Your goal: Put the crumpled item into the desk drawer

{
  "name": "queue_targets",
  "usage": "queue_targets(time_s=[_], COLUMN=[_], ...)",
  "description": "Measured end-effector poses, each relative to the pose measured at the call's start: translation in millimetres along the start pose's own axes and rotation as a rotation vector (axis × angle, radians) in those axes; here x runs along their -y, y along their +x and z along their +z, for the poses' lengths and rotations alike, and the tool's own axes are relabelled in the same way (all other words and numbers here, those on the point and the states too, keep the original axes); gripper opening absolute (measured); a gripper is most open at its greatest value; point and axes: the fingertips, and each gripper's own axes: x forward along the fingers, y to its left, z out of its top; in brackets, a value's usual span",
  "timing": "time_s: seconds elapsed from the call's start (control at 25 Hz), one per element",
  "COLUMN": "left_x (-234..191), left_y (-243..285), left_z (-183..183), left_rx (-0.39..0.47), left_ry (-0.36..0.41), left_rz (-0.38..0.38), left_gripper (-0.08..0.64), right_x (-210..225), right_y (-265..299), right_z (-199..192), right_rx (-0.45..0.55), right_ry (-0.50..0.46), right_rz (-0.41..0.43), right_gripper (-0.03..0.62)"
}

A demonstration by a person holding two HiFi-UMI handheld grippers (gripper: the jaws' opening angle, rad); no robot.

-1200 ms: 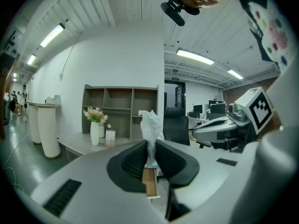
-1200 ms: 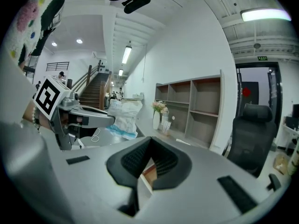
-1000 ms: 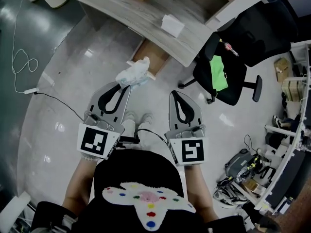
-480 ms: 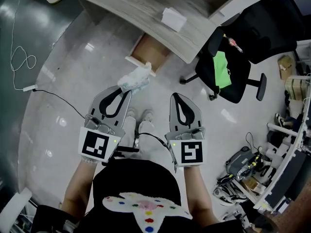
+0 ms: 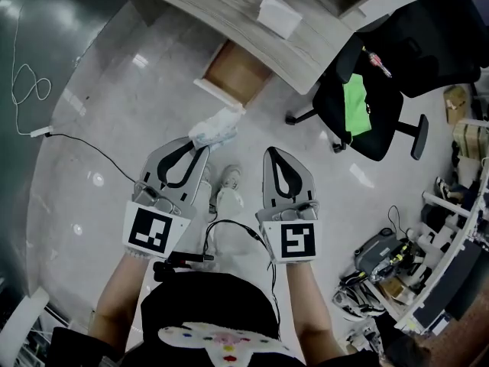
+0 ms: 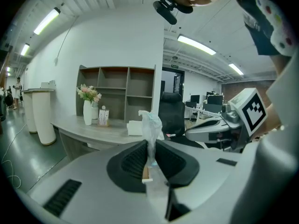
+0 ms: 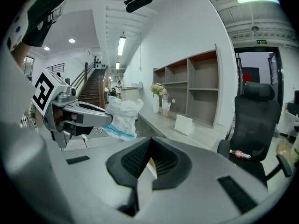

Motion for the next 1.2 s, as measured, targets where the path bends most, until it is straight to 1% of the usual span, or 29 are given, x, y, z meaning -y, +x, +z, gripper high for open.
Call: queue_targets(time_s=[0.28, 0.44, 0.56, 0.68, 0.92, 1.2], left_x=[-3, -2, 0, -3, -12, -16], left_y=[9, 14, 18, 23, 35, 53], left_z=[-26, -41, -54, -63, -88, -117], left_rx=[-0.033, -0.042, -0.058, -0.065, -0.086, -0.108], left_ry=[-0.031, -0.028, -0.028, -0.028, -0.017, -0.013], left_rz=[0.001, -0.002, -0.003, 0.001, 0.003, -0.013], left_gripper=[0.063, 0.063, 0.063, 0.063, 0.063, 0.063], right_x=[0, 1, -2, -2, 3, 5], right_y=[12, 19, 22, 29, 47, 69], right_z=[-21, -33, -44, -56, -81, -99], right_rx=[-0.020, -0.019, -0.032, -0.052, -0.079, -0.085], right_ry=[0.023, 0.040, 0.012, -0.009, 0.008, 0.018], right_rz=[-0.003, 0.004, 0.029, 0.035, 0.034, 0.039], right_gripper=[0.005, 0.005, 0.005, 0.005, 0.005, 0.005])
